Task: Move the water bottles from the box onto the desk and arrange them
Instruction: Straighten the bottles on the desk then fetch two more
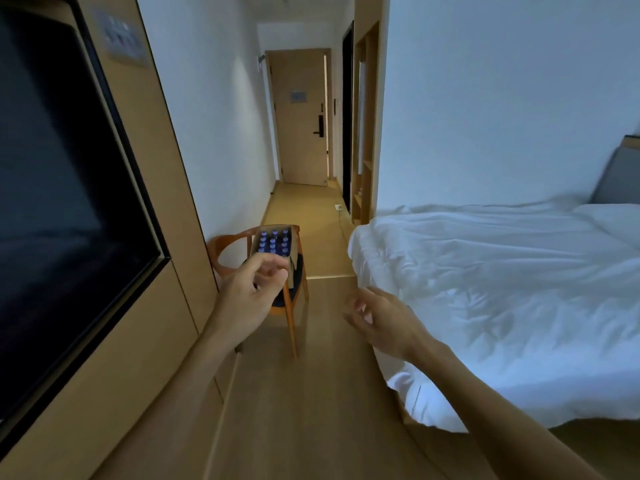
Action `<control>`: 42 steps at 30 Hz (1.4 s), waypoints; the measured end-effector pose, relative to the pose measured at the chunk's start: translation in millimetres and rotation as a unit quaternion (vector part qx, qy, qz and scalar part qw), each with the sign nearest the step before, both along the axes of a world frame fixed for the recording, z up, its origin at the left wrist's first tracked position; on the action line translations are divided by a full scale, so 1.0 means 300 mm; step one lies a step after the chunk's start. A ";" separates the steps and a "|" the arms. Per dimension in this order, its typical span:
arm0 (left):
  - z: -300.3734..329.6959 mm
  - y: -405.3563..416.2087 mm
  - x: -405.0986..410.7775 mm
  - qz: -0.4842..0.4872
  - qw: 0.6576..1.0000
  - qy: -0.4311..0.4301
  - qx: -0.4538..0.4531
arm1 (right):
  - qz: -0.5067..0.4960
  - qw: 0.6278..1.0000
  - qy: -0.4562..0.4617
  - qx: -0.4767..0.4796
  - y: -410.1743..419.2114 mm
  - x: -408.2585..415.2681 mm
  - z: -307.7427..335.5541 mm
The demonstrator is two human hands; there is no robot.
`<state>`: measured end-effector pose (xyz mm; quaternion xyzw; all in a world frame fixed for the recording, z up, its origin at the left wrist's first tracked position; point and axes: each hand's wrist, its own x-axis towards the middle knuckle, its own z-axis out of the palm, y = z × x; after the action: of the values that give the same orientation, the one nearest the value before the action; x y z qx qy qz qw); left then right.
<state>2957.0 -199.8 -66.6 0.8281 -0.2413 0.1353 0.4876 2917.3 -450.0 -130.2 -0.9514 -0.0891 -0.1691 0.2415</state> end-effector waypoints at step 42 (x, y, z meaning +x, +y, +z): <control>-0.296 -0.443 2.747 0.121 0.985 0.117 0.022 | 0.102 0.988 0.113 0.012 -0.495 2.898 -0.312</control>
<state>3781.1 -332.7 -155.3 0.8717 -0.0835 0.0897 0.4744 3786.8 -598.5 -223.7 -0.9474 -0.1555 -0.0365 0.2775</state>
